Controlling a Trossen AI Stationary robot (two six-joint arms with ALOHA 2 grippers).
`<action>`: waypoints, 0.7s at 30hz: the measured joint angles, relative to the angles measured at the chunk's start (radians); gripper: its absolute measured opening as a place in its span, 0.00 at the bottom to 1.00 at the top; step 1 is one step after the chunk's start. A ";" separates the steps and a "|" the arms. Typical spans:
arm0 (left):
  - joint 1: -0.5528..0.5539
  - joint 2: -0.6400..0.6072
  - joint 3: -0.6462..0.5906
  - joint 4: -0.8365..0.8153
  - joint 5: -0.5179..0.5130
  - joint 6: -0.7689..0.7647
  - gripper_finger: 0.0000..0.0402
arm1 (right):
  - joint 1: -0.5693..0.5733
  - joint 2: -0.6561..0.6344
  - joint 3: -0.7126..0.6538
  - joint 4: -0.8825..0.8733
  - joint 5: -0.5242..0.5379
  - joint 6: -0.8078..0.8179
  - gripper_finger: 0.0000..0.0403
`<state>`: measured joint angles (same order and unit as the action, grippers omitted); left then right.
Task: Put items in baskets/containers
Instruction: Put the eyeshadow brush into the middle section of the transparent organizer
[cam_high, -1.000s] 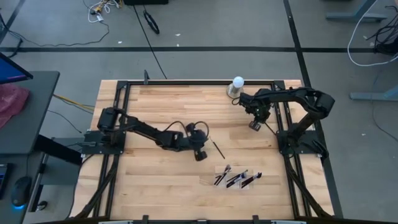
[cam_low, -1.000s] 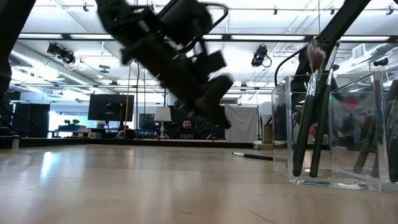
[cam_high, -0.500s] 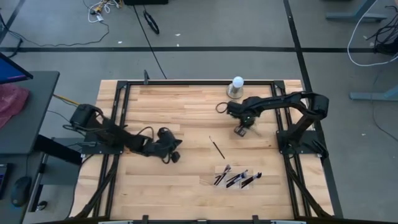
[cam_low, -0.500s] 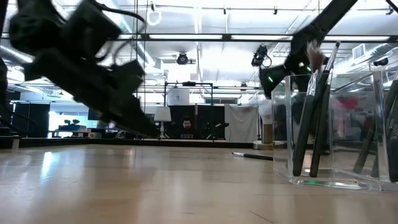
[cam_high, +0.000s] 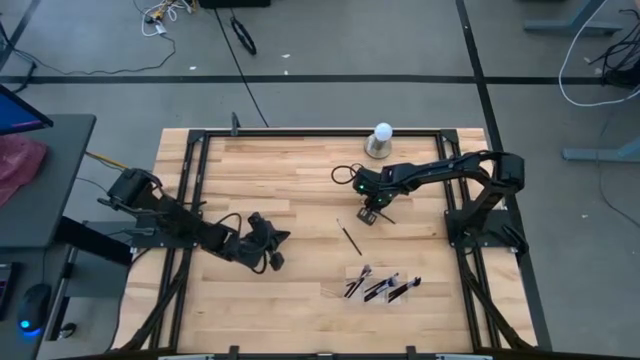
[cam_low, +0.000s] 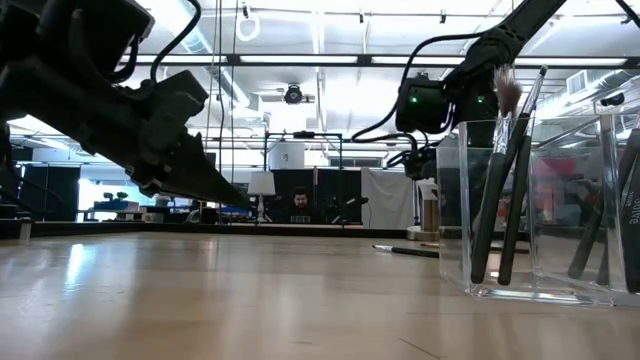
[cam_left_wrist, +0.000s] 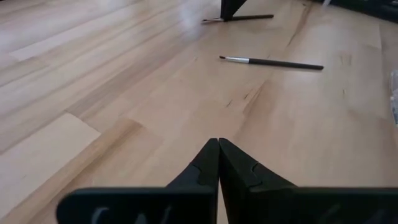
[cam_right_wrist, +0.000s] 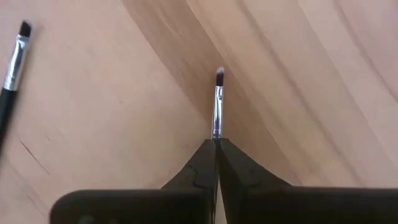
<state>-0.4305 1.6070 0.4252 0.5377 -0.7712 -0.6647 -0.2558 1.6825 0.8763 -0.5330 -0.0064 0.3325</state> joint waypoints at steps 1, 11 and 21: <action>0.000 0.000 0.000 -0.001 -0.002 0.000 0.03 | 0.000 0.001 0.000 0.006 0.002 0.000 0.03; 0.000 0.000 0.000 -0.003 -0.007 0.003 0.03 | 0.027 -0.003 -0.054 0.116 0.080 -0.027 0.26; 0.000 0.000 0.000 -0.003 -0.003 0.002 0.03 | 0.109 -0.032 -0.282 0.493 0.247 -0.059 0.36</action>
<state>-0.4301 1.6070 0.4252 0.5346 -0.7738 -0.6624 -0.1465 1.6508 0.5942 -0.0401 0.2409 0.2736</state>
